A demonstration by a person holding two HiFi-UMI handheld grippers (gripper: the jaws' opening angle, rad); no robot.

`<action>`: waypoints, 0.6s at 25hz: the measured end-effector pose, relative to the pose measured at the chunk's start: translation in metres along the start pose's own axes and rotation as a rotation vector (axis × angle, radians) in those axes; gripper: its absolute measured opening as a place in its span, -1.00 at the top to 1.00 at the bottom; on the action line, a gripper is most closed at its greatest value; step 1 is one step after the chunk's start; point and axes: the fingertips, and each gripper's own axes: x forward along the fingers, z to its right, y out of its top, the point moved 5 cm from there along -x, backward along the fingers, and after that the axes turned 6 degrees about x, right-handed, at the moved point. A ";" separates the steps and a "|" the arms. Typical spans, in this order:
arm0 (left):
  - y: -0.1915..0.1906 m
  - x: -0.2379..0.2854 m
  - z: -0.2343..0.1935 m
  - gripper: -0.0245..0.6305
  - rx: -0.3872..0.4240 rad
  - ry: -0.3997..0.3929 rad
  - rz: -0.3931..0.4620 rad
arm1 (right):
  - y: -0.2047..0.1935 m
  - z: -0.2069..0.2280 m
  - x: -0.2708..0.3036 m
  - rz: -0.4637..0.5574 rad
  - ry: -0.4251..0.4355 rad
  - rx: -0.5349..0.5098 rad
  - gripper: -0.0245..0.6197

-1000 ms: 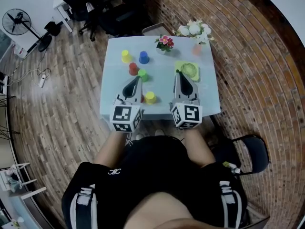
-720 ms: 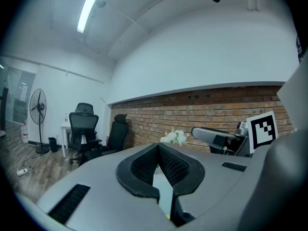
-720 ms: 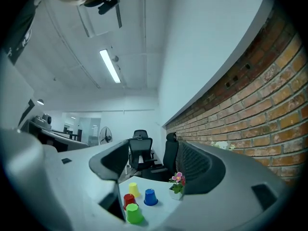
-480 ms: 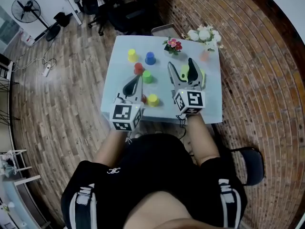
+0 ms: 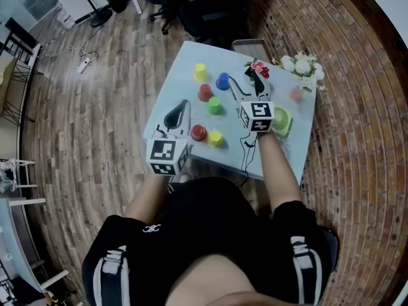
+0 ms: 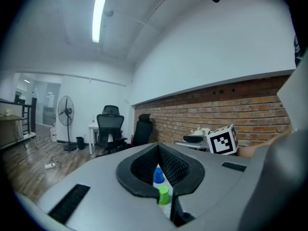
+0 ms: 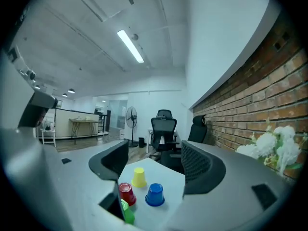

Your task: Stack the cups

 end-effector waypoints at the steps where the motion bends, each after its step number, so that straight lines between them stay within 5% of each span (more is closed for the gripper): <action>1: 0.000 -0.001 -0.003 0.92 0.000 0.014 -0.005 | -0.007 0.002 0.008 -0.029 0.013 -0.006 -0.08; 15: -0.031 -0.011 -0.028 0.92 -0.042 0.224 -0.123 | -0.133 0.016 0.102 -0.472 0.235 -0.237 -0.08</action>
